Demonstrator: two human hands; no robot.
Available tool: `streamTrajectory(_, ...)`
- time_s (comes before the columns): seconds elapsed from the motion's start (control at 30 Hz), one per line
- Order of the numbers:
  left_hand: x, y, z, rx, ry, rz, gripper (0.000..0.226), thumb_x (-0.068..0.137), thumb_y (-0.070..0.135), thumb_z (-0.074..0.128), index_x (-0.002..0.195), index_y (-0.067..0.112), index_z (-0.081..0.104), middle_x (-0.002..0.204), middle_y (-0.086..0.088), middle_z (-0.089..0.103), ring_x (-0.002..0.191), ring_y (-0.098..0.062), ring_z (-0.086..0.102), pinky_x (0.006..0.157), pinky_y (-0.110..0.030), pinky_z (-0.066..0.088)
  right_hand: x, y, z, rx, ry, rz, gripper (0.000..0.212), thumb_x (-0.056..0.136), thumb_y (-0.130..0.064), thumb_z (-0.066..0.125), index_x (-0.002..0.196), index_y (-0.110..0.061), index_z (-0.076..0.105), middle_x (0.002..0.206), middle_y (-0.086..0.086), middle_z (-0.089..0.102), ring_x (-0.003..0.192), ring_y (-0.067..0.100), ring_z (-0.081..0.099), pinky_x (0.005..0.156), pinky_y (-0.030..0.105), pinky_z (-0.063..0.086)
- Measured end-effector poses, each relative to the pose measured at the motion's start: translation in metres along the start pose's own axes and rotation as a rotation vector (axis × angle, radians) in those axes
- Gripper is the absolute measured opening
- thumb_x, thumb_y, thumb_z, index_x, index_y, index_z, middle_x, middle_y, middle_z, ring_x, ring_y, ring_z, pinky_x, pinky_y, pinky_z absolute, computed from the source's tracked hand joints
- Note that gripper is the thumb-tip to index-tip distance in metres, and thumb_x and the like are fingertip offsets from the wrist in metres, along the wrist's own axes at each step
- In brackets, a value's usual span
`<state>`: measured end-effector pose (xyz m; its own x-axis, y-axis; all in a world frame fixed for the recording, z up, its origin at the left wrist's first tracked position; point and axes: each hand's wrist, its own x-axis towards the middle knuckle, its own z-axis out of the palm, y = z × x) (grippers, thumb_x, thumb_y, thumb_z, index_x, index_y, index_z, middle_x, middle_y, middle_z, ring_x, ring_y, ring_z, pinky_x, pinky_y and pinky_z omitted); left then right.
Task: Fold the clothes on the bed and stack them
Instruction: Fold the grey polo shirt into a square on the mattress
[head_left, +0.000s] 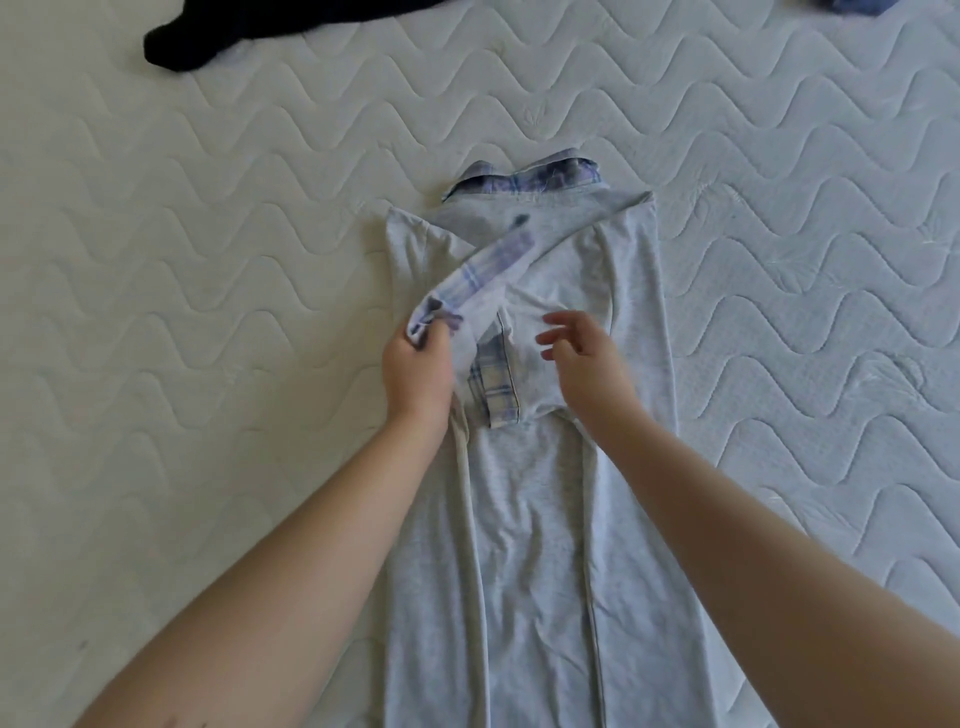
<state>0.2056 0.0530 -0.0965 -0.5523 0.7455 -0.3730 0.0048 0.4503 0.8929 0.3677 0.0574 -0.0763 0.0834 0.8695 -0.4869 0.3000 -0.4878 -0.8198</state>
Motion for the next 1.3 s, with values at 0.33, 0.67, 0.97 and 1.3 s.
streamTrajectory(0.33, 0.021, 0.012, -0.047, -0.318, 0.047, -0.162, 0.028, 0.082, -0.008, 0.045, 0.089, 0.011, 0.064, 0.073, -0.002, 0.065, 0.073, -0.022, 0.056, 0.07, -0.035, 0.042, 0.003, 0.018, 0.08, -0.766, 0.043, -0.241, 0.065, 0.091, -0.034, 0.052, 0.149, -0.018, 0.029, 0.152, 0.009, 0.027, 0.137, 0.03, 0.027, 0.111, 0.043, 0.023)
streamTrajectory(0.67, 0.025, 0.027, -0.061, -0.405, -0.09, -0.229, 0.045, 0.086, -0.017, 0.034, 0.119, -0.001, 0.061, 0.075, -0.009, 0.063, 0.05, -0.012, 0.056, 0.039, -0.016, 0.037, 0.025, -0.003, 0.069, -0.846, 0.162, -0.377, 0.028, 0.097, -0.017, 0.046, 0.117, -0.015, 0.065, 0.109, 0.005, 0.062, 0.103, 0.025, 0.053, 0.091, 0.032, 0.035)
streamTrajectory(0.97, 0.021, 0.023, -0.058, -0.472, -0.097, -0.215, 0.049, 0.087, -0.017, 0.037, 0.128, -0.001, 0.059, 0.11, -0.019, 0.065, 0.081, -0.019, 0.066, 0.062, -0.022, 0.054, -0.033, 0.033, 0.063, -0.919, 0.269, -0.577, 0.037, 0.082, -0.023, 0.069, 0.117, -0.013, 0.064, 0.109, 0.009, 0.062, 0.097, 0.031, 0.058, 0.084, 0.043, 0.045)
streamTrajectory(1.3, 0.014, 0.023, -0.053, -0.419, -0.077, -0.194, 0.049, 0.087, -0.016, 0.039, 0.127, 0.002, 0.06, 0.113, -0.018, 0.066, 0.092, -0.023, 0.065, 0.08, -0.029, 0.052, -0.05, 0.036, 0.046, -0.755, 0.323, -0.505, 0.008, 0.089, -0.014, 0.063, 0.088, -0.011, 0.07, 0.081, 0.004, 0.064, 0.077, 0.028, 0.057, 0.073, 0.041, 0.043)
